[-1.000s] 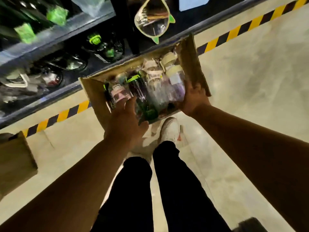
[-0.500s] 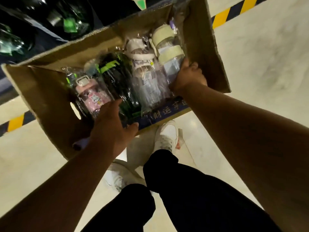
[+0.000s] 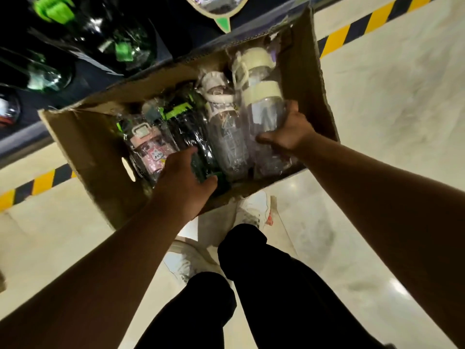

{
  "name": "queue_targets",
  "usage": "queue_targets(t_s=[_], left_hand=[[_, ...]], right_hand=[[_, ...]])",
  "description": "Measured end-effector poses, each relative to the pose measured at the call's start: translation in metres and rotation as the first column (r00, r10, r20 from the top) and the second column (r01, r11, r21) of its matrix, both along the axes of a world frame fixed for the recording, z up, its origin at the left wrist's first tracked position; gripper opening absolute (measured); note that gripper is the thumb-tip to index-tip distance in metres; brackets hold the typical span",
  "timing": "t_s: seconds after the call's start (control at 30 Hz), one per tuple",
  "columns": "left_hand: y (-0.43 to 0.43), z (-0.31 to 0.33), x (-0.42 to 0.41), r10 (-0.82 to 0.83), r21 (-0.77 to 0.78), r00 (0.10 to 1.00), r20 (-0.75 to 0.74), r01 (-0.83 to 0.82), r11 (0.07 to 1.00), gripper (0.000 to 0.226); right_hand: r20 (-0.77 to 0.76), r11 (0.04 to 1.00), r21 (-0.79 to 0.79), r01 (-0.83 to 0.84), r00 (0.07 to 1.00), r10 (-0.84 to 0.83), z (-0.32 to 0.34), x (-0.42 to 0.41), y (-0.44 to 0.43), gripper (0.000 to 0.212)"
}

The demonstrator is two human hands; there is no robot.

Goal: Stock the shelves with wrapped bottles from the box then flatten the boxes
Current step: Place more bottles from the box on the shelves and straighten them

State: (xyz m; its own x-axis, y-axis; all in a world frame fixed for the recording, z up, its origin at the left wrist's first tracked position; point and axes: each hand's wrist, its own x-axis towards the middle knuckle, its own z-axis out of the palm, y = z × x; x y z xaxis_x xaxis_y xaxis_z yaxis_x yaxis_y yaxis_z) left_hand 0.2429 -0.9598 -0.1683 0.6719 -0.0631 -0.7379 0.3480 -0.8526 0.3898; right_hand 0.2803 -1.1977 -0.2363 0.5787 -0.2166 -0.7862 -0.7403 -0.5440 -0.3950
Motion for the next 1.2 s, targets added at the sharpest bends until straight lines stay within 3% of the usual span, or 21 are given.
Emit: queue_targets(t_s=[0.07, 0.2, 0.33, 0.43, 0.53, 0.6, 0.63, 0.7, 0.77, 0.83, 0.93, 1.0, 1.1, 1.17, 1.2], left_hand=[[-0.006, 0.005, 0.006, 0.027, -0.039, 0.999, -0.028, -0.028, 0.999, 0.062], [-0.017, 0.009, 0.019, 0.326, -0.158, 0.926, -0.190, -0.357, 0.921, 0.047], [-0.021, 0.011, 0.023, 0.597, -0.190, 0.632, -0.494, -0.748, 0.636, 0.047], [-0.015, 0.004, 0.016, 0.588, -0.213, 0.605, -0.537, -0.771, 0.599, 0.072], [0.004, -0.006, 0.008, 0.671, -0.198, 0.574, -0.469, -0.809, 0.553, 0.056], [0.021, -0.011, 0.005, 0.702, -0.149, 0.570, -0.428, -0.810, 0.567, 0.044], [0.029, -0.014, 0.003, 0.690, -0.141, 0.589, -0.420, -0.794, 0.591, 0.048], [0.042, -0.019, 0.000, 0.645, -0.143, 0.638, -0.421, -0.749, 0.647, 0.078], [0.053, -0.028, -0.004, 0.633, -0.150, 0.650, -0.421, -0.738, 0.657, 0.103], [0.058, -0.036, -0.004, 0.621, -0.184, 0.661, -0.421, -0.733, 0.655, 0.103], [0.065, -0.044, 0.000, 0.585, -0.202, 0.695, -0.419, -0.699, 0.686, 0.090], [0.068, -0.047, 0.000, 0.565, -0.186, 0.708, -0.424, -0.679, 0.710, 0.084], [0.069, -0.046, -0.002, 0.569, -0.181, 0.713, -0.409, -0.675, 0.715, 0.073], [0.069, -0.044, -0.007, 0.592, -0.185, 0.694, -0.409, -0.699, 0.691, 0.056], [0.069, -0.039, -0.010, 0.599, -0.183, 0.689, -0.409, -0.705, 0.685, 0.052]], right_hand=[[0.008, 0.977, 0.149, 0.153, 0.988, -0.156, 0.013, -0.007, 0.005, 0.089], [-0.161, 0.875, 0.355, 0.329, 0.943, -0.290, 0.041, -0.022, 0.024, 0.086], [-0.142, 0.799, 0.477, 0.366, 0.929, -0.340, 0.065, -0.044, 0.055, 0.079], [-0.034, 0.819, 0.512, 0.259, 0.959, -0.282, 0.073, -0.065, 0.080, 0.071], [-0.054, 0.758, 0.587, 0.284, 0.948, -0.312, 0.065, -0.075, 0.088, 0.042], [-0.016, 0.833, 0.509, 0.218, 0.970, -0.244, 0.056, -0.069, 0.084, 0.023], [0.014, 0.905, 0.405, 0.130, 0.989, -0.148, 0.047, -0.061, 0.082, 0.030], [-0.034, 0.989, 0.135, -0.067, 0.997, 0.072, 0.024, -0.045, 0.080, 0.064], [-0.163, 0.981, -0.052, -0.189, 0.970, 0.179, 0.004, -0.029, 0.088, 0.093], [-0.233, 0.956, -0.161, -0.246, 0.951, 0.206, -0.013, -0.018, 0.101, 0.110], [-0.210, 0.926, -0.279, -0.255, 0.957, 0.200, -0.035, -0.017, 0.111, 0.114], [-0.185, 0.929, -0.293, -0.226, 0.967, 0.177, -0.045, -0.017, 0.108, 0.114], [-0.202, 0.960, -0.195, -0.200, 0.966, 0.160, -0.050, -0.014, 0.096, 0.113], [-0.213, 0.997, -0.027, -0.070, 0.975, 0.062, -0.037, -0.010, 0.090, 0.093], [-0.209, 0.993, 0.105, 0.050, 0.978, -0.027, -0.027, -0.009, 0.088, 0.070]])
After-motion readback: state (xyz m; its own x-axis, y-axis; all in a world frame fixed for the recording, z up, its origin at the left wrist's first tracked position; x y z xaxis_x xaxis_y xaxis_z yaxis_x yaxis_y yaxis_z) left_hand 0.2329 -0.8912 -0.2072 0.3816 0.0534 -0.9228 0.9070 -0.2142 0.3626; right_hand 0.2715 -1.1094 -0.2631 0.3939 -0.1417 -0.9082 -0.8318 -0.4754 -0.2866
